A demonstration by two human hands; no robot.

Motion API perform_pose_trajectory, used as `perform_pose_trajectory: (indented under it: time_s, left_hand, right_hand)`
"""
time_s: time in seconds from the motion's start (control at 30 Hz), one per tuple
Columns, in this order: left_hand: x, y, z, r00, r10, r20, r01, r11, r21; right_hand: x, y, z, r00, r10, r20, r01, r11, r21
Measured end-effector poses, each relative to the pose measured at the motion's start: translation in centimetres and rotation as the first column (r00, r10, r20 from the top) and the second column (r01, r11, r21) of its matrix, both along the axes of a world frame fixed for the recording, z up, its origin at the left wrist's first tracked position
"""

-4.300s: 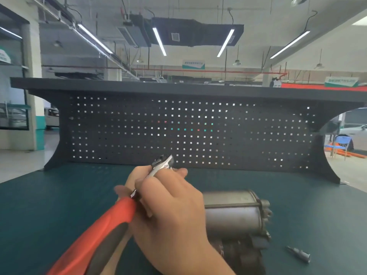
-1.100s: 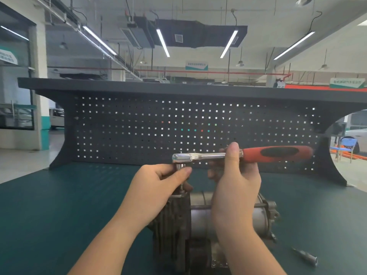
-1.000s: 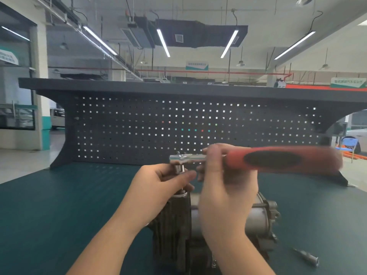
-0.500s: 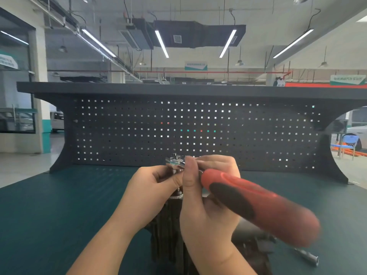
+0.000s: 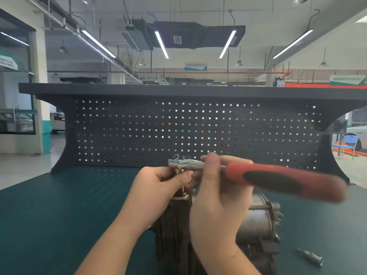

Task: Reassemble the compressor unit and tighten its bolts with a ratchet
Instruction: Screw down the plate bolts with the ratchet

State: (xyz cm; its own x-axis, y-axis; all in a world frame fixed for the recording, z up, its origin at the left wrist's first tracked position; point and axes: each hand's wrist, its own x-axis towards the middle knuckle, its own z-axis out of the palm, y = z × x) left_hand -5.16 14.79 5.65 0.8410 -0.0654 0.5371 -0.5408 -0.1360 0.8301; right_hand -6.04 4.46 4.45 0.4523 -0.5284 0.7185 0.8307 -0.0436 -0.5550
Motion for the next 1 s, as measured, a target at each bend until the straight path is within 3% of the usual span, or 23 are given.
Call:
perform_pose_trajectory:
  time_s: [0.07, 0.1, 0.17, 0.2, 0.27, 0.4, 0.63, 0.77, 0.93, 1.0]
  left_hand:
    - [0.2, 0.2, -0.1, 1.0, 0.01, 0.008, -0.01, 1.0, 0.024]
    - [0.3, 0.2, -0.2, 1.0, 0.02, 0.016, -0.021, 0.999, 0.05]
    - [0.4, 0.1, -0.3, 0.999, 0.041, 0.03, -0.043, 0.995, 0.091]
    - [0.5, 0.1, -0.4, 0.998, 0.053, 0.036, -0.057, 0.993, 0.107]
    - [0.6, 0.2, -0.4, 0.997, 0.062, 0.045, -0.067, 0.989, 0.13]
    - [0.4, 0.4, -0.5, 0.999, -0.015, 0.039, 0.011, 0.995, 0.096]
    - [1.1, 0.5, -0.7, 0.998, -0.048, 0.05, 0.045, 0.997, 0.06]
    - [1.3, 0.0, -1.1, 0.997, 0.029, 0.07, -0.032, 0.998, 0.046]
    - [1.2, 0.0, -1.1, 0.994, 0.072, 0.078, -0.079, 0.993, 0.09]
    - [1.3, -0.1, -1.1, 0.993, 0.089, 0.079, -0.097, 0.99, 0.102]
  right_hand:
    - [0.6, -1.1, 0.9, 0.98, 0.199, -0.014, -0.194, 0.965, 0.176]
    - [0.9, -1.8, 1.6, 0.932, 0.36, -0.036, -0.333, 0.893, 0.302]
    - [1.9, -3.0, 2.6, 0.733, 0.676, -0.081, -0.546, 0.655, 0.522]
    - [2.1, -3.4, 2.7, 0.655, 0.751, -0.079, -0.575, 0.564, 0.592]
    - [1.9, -3.2, 2.5, 0.668, 0.742, -0.054, -0.584, 0.569, 0.579]
    - [1.2, -1.8, 1.6, 0.854, 0.518, 0.058, -0.474, 0.726, 0.498]
    - [1.1, -1.3, 1.6, 0.915, 0.397, 0.069, -0.383, 0.803, 0.456]
    - [1.8, -2.1, 2.1, 0.81, 0.584, 0.061, -0.527, 0.678, 0.511]
    - [2.6, -4.0, 3.1, 0.508, 0.855, -0.103, -0.613, 0.442, 0.655]
    - [2.7, -4.2, 3.3, 0.469, 0.879, -0.08, -0.599, 0.383, 0.703]
